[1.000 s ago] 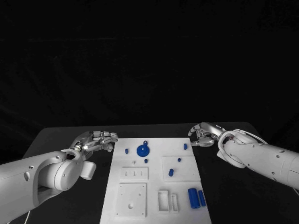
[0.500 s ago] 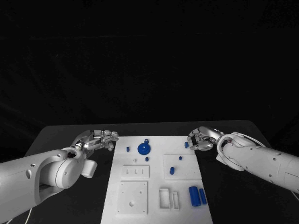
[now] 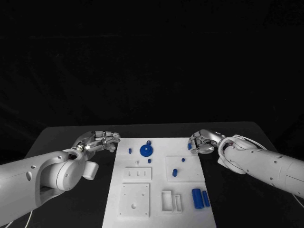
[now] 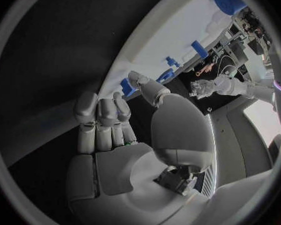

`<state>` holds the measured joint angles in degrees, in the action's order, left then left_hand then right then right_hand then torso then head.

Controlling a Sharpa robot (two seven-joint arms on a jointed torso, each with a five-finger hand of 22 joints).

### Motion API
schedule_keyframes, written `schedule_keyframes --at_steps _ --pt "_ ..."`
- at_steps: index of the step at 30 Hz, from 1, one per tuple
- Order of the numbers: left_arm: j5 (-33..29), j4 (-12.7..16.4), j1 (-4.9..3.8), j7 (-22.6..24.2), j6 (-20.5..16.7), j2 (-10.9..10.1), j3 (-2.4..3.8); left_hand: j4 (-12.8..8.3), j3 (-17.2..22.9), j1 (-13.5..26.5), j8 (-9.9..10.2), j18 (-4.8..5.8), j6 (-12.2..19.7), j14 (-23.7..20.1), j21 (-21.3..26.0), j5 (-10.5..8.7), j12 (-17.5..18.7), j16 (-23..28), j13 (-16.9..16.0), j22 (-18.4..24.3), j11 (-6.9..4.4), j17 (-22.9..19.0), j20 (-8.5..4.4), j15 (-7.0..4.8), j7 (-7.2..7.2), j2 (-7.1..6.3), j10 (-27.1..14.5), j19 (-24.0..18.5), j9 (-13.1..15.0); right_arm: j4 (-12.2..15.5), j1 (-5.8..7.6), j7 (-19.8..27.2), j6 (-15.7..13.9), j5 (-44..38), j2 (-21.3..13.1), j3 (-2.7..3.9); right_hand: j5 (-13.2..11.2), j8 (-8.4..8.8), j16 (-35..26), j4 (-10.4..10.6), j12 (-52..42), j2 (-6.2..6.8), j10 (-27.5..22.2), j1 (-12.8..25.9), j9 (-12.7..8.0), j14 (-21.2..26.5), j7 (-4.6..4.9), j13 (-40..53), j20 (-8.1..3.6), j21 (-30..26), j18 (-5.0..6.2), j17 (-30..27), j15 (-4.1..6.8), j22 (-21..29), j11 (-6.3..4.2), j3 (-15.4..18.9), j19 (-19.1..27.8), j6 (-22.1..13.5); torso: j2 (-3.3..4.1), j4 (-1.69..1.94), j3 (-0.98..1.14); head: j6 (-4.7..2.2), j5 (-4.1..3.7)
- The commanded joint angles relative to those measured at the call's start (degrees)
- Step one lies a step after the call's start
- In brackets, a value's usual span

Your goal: Assemble the parts on the task board

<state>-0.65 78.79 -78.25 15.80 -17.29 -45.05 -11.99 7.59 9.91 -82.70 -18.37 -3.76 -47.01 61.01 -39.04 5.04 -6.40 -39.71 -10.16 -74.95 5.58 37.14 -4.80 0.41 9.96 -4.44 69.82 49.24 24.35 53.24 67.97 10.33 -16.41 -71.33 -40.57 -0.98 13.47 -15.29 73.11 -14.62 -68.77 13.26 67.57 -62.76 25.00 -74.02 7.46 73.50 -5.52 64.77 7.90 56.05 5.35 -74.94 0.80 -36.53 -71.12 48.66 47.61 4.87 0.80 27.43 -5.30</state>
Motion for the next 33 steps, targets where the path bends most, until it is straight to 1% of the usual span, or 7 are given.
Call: schedule_keyframes --at_steps 1,7,11,18,21,25,33 --pt "-0.1 0.1 -0.02 0.5 0.8 0.1 0.04 0.3 -0.1 -0.5 0.3 -0.73 -0.4 -0.3 -0.2 -0.19 0.3 -0.2 -0.1 -0.2 0.17 -0.1 -0.42 0.02 0.04 0.05 0.3 0.1 0.1 -0.2 -0.04 0.2 0.1 0.2 0.1 -0.09 -0.5 -0.34 -0.3 0.5 0.0 -0.48 0.1 0.6 0.1 -0.2 -0.42 0.0 0.37 -0.2 7.1 0.1 0.33 -0.9 -0.21 0.2 0.1 0.1 0.0 0.07 -0.05 0.05 0.11" --pt "-0.1 0.0 -0.02 0.4 0.8 0.1 0.04 0.3 -0.1 -0.5 0.3 -0.73 -0.4 -0.3 -0.2 -0.2 0.3 -0.2 -0.1 -0.2 0.18 -0.1 -0.42 0.02 0.04 0.05 0.3 0.0 0.1 -0.4 -0.04 0.1 0.1 0.2 0.8 -0.15 -1.2 -0.56 -0.3 1.0 -0.1 -0.81 0.3 0.9 0.2 -0.3 -0.43 0.1 0.36 -0.2 7.1 0.2 0.33 -0.9 -0.21 0.1 0.1 0.4 -0.01 -0.02 -0.04 0.19 0.17" --pt "0.0 0.1 -0.02 0.4 0.8 0.1 0.04 0.3 -0.1 -0.5 0.3 -0.72 -0.4 -0.3 -0.2 -0.2 0.3 -0.2 -0.1 -0.2 0.18 -0.1 -0.42 0.03 0.05 0.05 0.3 0.0 0.1 -0.3 -0.04 -0.1 0.0 0.2 1.0 -0.19 -3.7 -1.05 -0.4 1.6 -0.3 -1.19 0.5 0.6 0.3 -0.3 -0.46 0.2 0.3 -0.2 7.1 0.3 0.37 -0.9 -0.26 -0.9 0.1 1.2 -0.04 -0.02 -0.03 0.25 0.2" --pt "0.0 0.1 -0.02 0.4 0.8 0.1 0.04 0.4 -0.2 -0.5 0.3 -0.72 -0.4 -0.3 -0.2 -0.21 0.3 -0.2 -0.1 -0.2 0.18 -0.1 -0.41 0.03 0.05 0.06 0.3 0.0 0.1 -0.4 -0.04 -0.2 -0.2 0.2 1.1 -0.19 -5.4 -1.85 -0.4 2.3 -0.5 -1.42 0.7 0.5 0.5 -0.4 -0.23 0.3 0.26 -0.1 7.1 0.6 0.16 -0.9 -0.02 -2.2 0.0 2.9 -0.09 -0.02 -0.04 0.24 0.15" --pt "0.0 0.1 -0.02 0.4 0.8 0.1 0.04 0.4 -0.2 -0.5 0.3 -0.72 -0.4 -0.3 -0.2 -0.21 0.3 -0.2 -0.1 -0.2 0.18 -0.1 -0.41 0.03 0.05 0.06 0.3 0.0 0.1 -0.4 -0.04 -0.2 -0.2 0.2 1.1 -0.2 -7.2 -2.26 -0.4 2.5 -0.6 -1.59 0.8 0.2 0.5 -0.4 -0.09 0.3 0.22 -0.1 7.1 0.7 0.04 -0.9 0.1 -3.1 0.0 4.0 -0.06 -0.07 -0.04 0.25 0.16" --pt "0.0 0.0 -0.02 0.4 0.9 0.1 0.04 0.4 -0.2 -0.5 0.3 -0.72 -0.4 -0.3 -0.2 -0.21 0.3 -0.2 -0.1 -0.2 0.18 -0.1 -0.41 0.03 0.05 0.06 0.3 0.0 0.1 -0.4 -0.04 -0.3 -0.4 0.1 1.1 -0.2 -8.4 -2.54 -0.4 2.8 -0.7 -1.85 0.9 0.0 0.5 -0.5 -0.27 0.3 0.22 0.0 7.1 0.8 0.16 -0.9 -0.04 -4.1 0.0 4.9 -0.07 -0.07 0.01 0.28 0.19" --pt "0.0 0.0 -0.02 0.3 0.9 0.1 0.04 0.4 -0.2 -0.5 0.3 -0.71 -0.4 -0.3 -0.2 -0.22 0.3 -0.2 -0.2 -0.2 0.18 -0.1 -0.41 0.04 0.05 0.06 0.3 0.0 0.1 -0.3 -0.04 -0.4 -0.6 -0.1 1.2 -0.2 -9.3 -2.76 -0.5 3.0 -0.7 -2.0 0.9 0.0 0.6 -0.5 -0.45 0.3 0.2 0.1 7.1 0.9 0.32 -0.9 -0.21 -4.8 0.0 5.6 -0.06 -0.04 0.02 0.21 0.16"
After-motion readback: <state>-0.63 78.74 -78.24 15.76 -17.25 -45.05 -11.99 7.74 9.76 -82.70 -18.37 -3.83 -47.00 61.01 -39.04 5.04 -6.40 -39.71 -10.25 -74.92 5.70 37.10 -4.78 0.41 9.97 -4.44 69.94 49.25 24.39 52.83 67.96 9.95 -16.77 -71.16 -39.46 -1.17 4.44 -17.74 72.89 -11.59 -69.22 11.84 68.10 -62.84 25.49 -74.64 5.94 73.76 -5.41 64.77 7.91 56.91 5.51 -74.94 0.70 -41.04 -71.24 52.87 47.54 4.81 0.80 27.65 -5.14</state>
